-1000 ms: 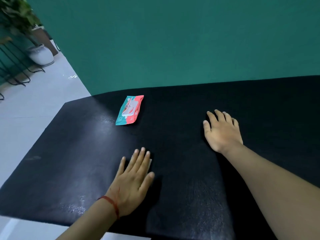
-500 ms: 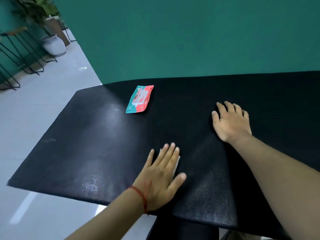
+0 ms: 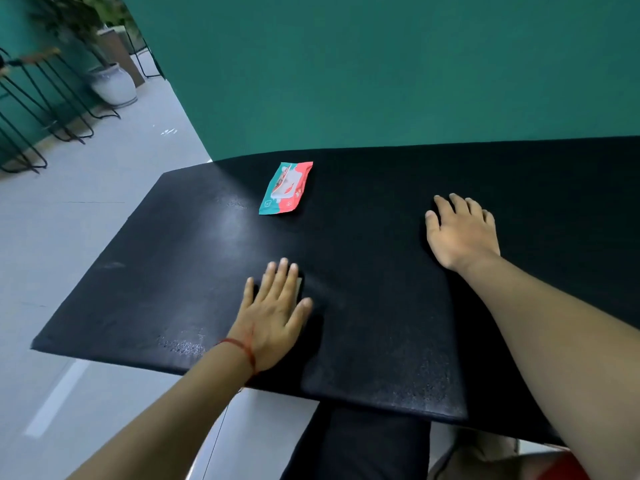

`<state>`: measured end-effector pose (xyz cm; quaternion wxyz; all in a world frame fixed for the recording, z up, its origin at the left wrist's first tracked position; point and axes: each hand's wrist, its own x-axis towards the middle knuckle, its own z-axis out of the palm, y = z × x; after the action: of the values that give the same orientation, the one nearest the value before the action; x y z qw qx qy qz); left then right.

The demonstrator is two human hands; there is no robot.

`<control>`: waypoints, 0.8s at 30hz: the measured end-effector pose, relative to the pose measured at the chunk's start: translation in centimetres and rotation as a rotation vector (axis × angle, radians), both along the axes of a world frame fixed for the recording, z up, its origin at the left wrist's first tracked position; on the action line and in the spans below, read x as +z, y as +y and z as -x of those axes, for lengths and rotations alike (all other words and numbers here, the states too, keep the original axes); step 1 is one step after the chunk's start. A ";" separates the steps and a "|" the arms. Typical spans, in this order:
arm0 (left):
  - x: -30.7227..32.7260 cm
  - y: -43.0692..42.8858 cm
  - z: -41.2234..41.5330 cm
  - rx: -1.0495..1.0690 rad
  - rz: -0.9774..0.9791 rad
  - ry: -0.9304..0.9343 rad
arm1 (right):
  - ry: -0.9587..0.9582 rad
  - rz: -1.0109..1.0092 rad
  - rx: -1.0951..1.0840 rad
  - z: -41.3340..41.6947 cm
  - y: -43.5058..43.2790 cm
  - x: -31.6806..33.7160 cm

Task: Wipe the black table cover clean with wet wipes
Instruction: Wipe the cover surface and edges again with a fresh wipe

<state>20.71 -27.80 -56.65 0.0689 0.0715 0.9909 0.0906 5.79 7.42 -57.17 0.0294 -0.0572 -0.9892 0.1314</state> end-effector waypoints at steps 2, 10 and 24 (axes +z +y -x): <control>0.0 2.6 -1.2 -0.070 -0.013 0.013 | 0.001 0.005 -0.001 0.1 0.0 0.0; 0.4 11.7 -8.7 -0.330 -0.023 0.058 | 0.087 0.041 0.015 -1.0 -0.3 0.6; -2.4 4.0 -10.1 -0.290 0.159 0.187 | 0.208 0.182 0.189 -14.0 -3.9 2.6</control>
<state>30.81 -23.81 -59.08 -0.0059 0.2158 0.9764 -0.0060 19.76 3.53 -54.57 0.1137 0.0474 -0.9658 0.2280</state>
